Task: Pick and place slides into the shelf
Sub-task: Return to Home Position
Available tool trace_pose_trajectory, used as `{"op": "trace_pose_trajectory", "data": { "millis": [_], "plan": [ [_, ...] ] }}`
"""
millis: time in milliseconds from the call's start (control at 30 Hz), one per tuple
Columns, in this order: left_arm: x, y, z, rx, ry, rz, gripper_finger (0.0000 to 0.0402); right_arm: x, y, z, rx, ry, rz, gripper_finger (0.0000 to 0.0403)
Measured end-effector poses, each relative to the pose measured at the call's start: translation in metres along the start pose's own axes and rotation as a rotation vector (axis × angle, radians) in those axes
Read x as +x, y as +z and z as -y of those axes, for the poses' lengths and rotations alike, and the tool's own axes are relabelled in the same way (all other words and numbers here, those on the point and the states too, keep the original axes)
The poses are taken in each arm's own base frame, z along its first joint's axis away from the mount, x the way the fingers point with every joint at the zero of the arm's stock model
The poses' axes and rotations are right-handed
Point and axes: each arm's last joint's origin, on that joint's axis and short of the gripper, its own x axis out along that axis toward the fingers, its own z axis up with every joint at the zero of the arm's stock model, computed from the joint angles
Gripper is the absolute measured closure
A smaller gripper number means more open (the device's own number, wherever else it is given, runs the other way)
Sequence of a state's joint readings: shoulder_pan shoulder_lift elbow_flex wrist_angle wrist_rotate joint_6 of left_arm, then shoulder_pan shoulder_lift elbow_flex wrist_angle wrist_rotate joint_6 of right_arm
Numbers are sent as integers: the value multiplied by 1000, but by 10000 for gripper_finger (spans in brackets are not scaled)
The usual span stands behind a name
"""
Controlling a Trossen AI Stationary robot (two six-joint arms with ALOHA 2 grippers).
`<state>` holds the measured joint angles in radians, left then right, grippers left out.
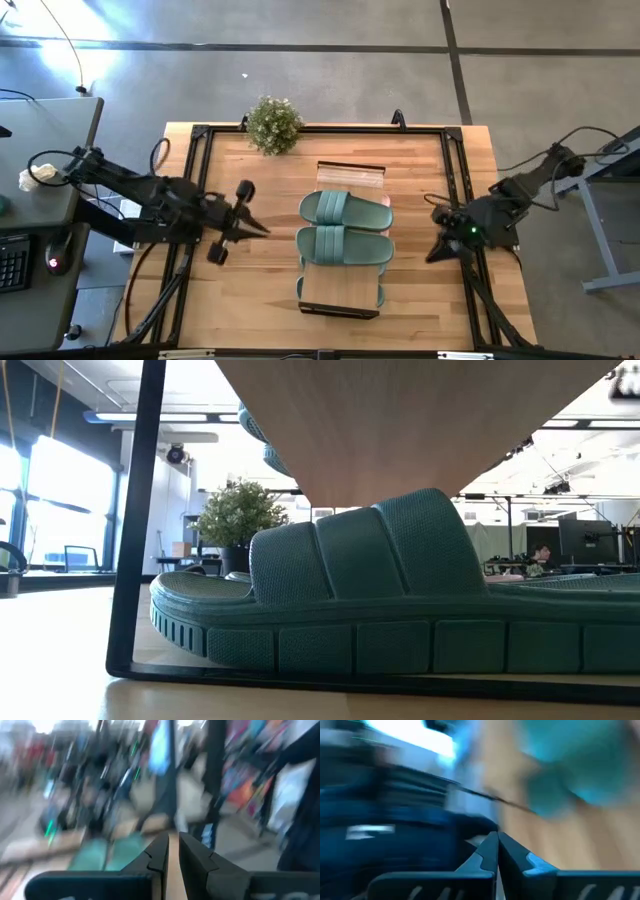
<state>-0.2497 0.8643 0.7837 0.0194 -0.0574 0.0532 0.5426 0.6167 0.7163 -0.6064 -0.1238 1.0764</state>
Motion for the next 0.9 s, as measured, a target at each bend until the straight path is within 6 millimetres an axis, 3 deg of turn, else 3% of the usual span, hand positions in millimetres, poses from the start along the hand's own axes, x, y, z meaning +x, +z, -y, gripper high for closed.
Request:
{"op": "trace_pose_trajectory", "data": {
  "millis": [100, 233, 433, 600, 767, 900],
  "plan": [
    [2, 3, 1, 76, -70, 229, 369, 8, 7, -13, -181, 238, 151, 403],
    [-11, 27, -20, 207, -13, 402, 369, -8, 23, -31, -425, 302, 357, 403],
    [-40, 58, -59, 385, 136, 414, 369, -71, 44, -65, -783, 210, 635, 403],
    [-70, 73, -77, 478, 300, 433, 369, -132, 43, -80, -946, 59, 860, 403],
    [-100, 75, -79, 512, 433, 412, 369, -189, 29, -79, -983, -36, 1079, 403],
    [-117, 73, -74, 505, 493, 371, 369, -213, 14, -67, -969, -53, 1174, 403]
  ]
}}
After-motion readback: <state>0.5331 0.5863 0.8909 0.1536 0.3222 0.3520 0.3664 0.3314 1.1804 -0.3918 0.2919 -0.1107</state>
